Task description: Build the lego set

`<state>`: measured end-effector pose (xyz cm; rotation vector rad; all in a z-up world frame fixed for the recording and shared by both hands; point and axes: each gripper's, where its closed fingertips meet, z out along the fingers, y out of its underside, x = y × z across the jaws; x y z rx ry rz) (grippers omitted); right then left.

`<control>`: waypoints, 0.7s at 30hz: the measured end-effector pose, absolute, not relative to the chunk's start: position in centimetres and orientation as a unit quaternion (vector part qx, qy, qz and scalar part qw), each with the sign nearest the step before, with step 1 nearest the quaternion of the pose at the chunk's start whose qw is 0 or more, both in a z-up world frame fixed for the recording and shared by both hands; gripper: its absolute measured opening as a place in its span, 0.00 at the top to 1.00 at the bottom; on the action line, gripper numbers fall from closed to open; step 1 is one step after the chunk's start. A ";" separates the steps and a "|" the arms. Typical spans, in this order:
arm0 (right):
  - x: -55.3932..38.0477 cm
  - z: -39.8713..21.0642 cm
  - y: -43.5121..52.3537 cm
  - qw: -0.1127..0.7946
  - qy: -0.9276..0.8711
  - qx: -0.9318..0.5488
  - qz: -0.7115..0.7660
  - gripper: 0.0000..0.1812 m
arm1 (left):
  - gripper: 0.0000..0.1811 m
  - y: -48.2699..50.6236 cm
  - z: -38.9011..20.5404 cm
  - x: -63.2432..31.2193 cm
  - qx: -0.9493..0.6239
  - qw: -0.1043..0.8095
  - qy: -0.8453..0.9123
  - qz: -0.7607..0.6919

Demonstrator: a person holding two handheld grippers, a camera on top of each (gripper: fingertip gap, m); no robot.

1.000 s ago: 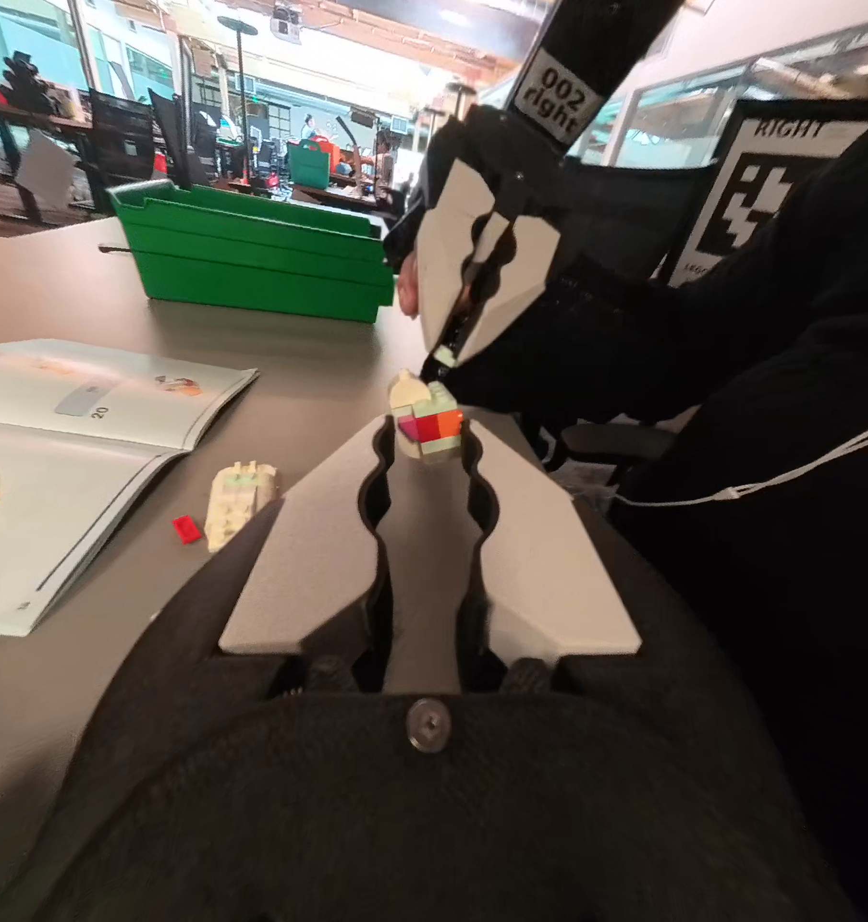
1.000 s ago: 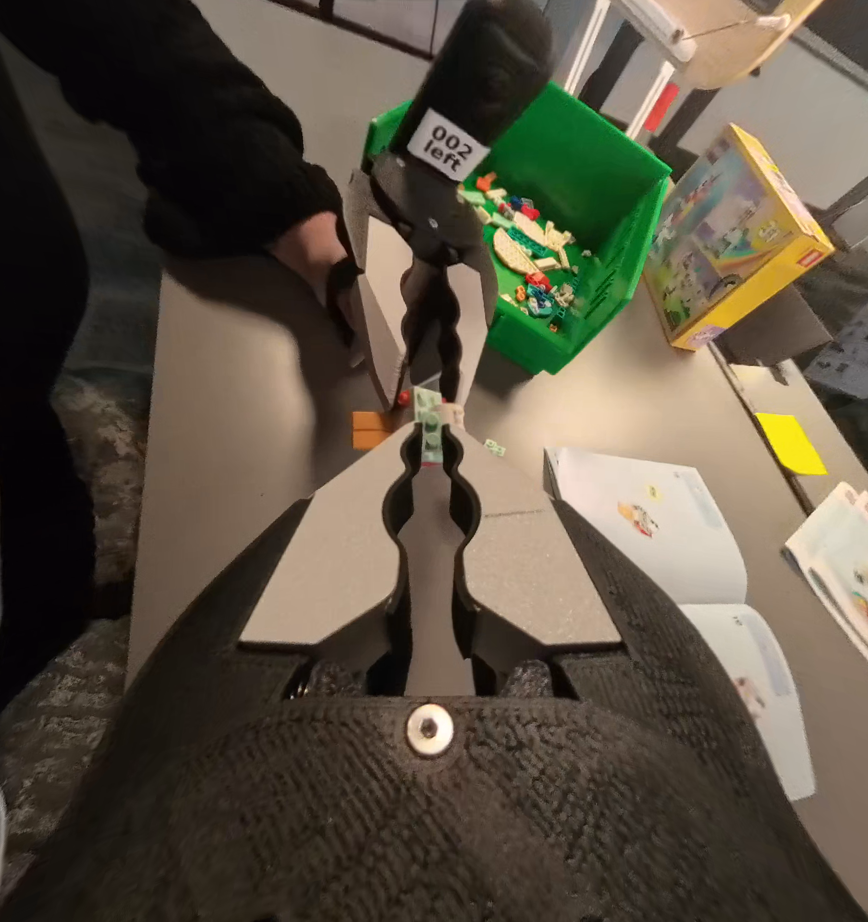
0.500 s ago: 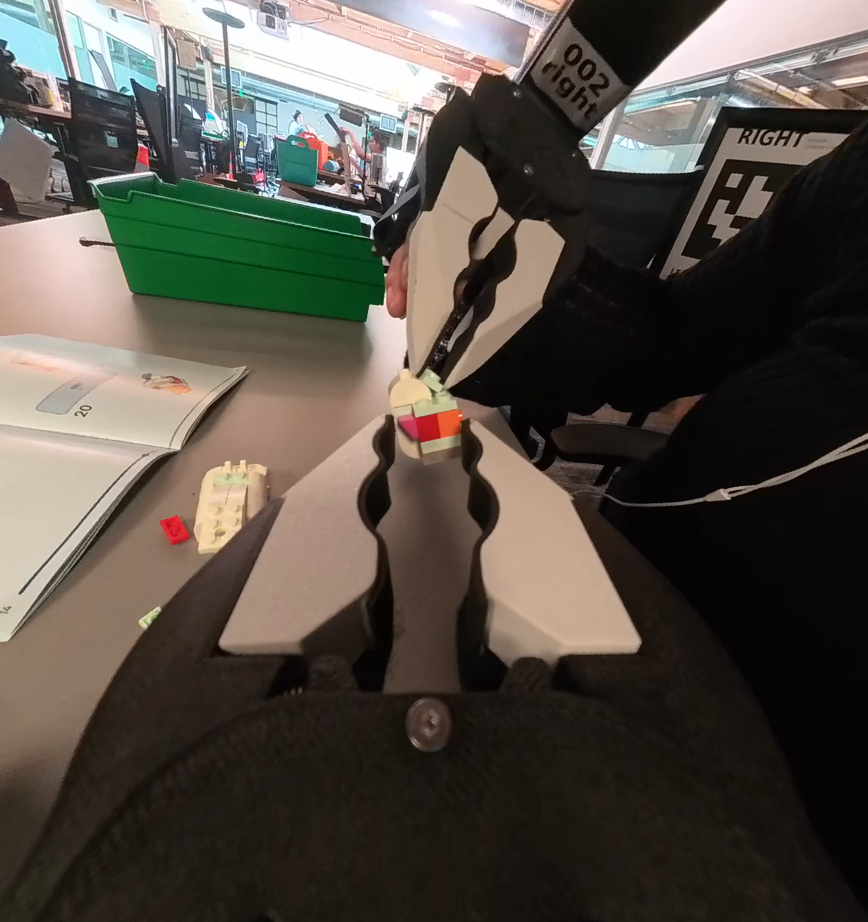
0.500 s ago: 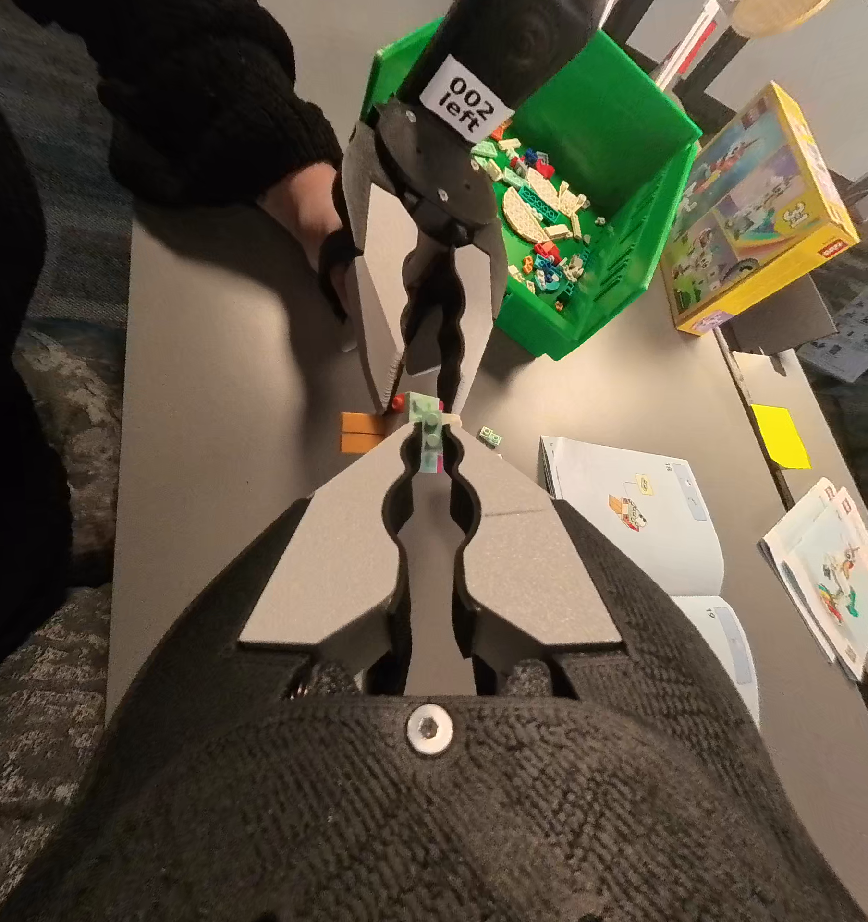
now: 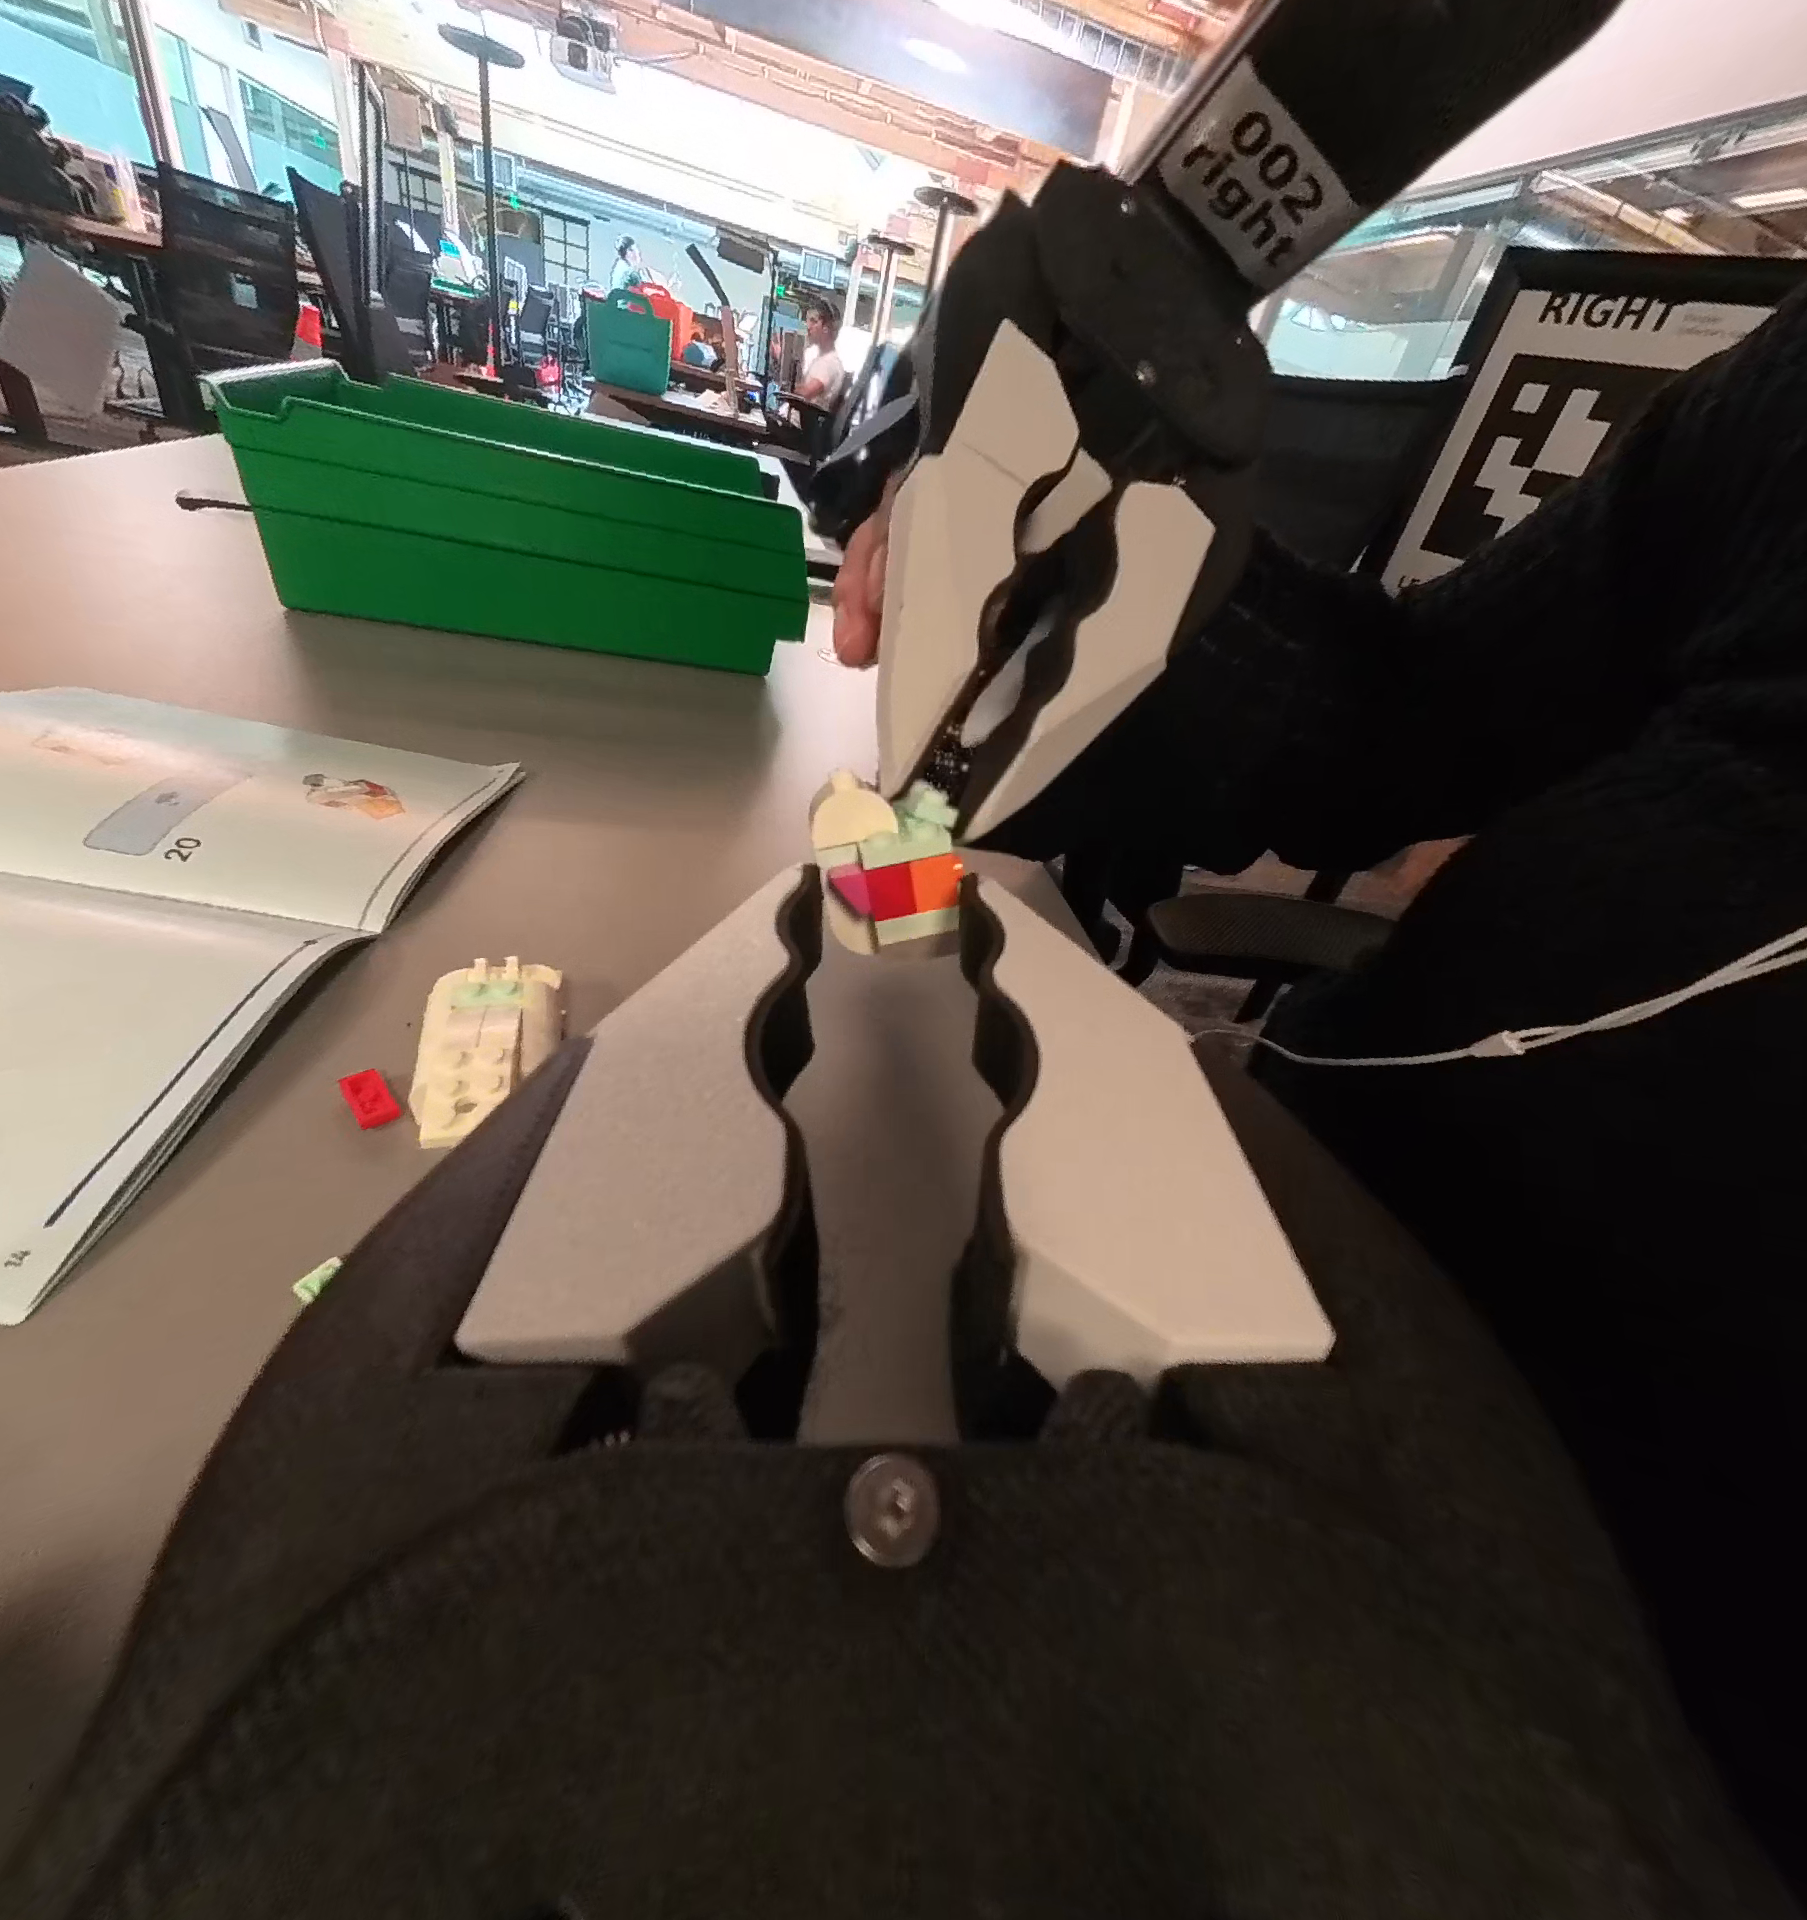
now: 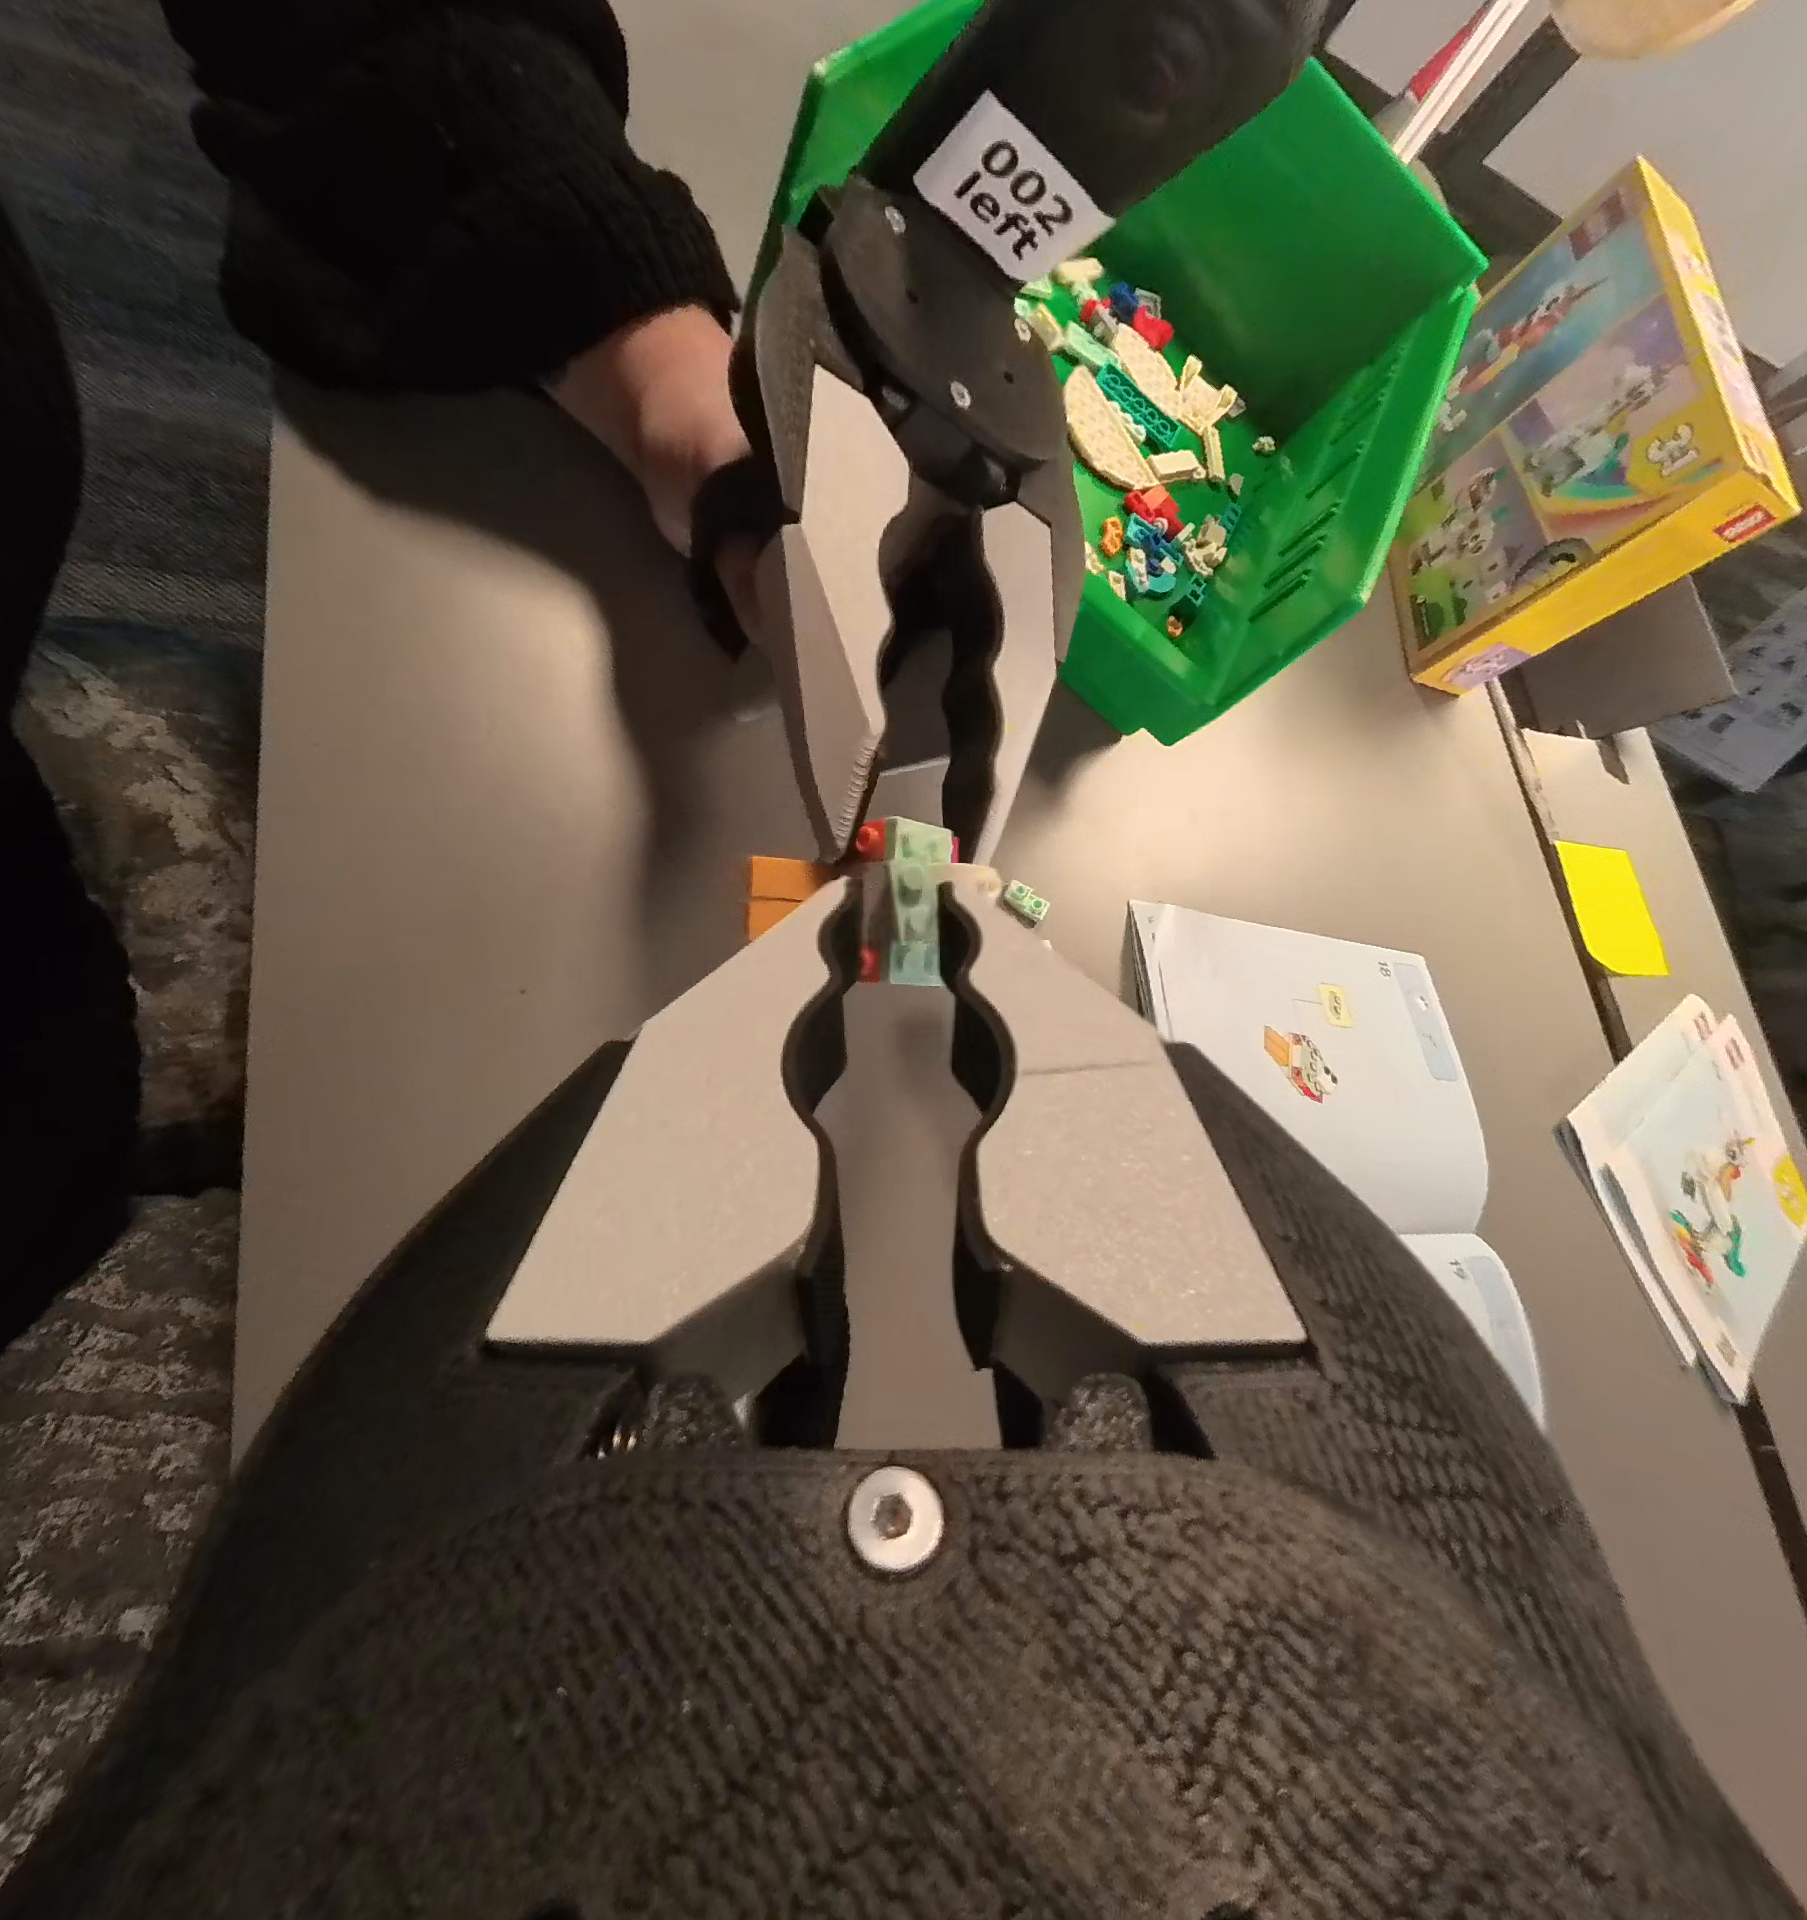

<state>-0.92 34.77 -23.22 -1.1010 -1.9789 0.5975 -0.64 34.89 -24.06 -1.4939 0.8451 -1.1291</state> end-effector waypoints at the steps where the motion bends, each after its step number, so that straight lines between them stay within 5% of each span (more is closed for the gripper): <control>1: -1.0 -23.2 34.8 0.393 -0.778 -0.433 0.231 0.91 | 0.86 34.9 -24.0 -0.7 -0.622 0.517 0.350 -0.472; 9: -1.0 -23.1 35.2 0.409 -0.772 -0.437 0.215 0.86 | 0.86 35.0 -23.9 -0.8 -0.622 0.518 0.346 -0.476; 16: -0.7 -23.3 35.3 0.485 -0.797 -0.347 0.092 0.64 | 0.86 35.5 -23.5 -1.3 -0.621 0.512 0.303 -0.510; 21: -1.1 -23.6 36.0 0.545 -0.798 -0.250 -0.061 0.68 | 0.86 35.9 -23.1 -1.8 -0.616 0.503 0.272 -0.542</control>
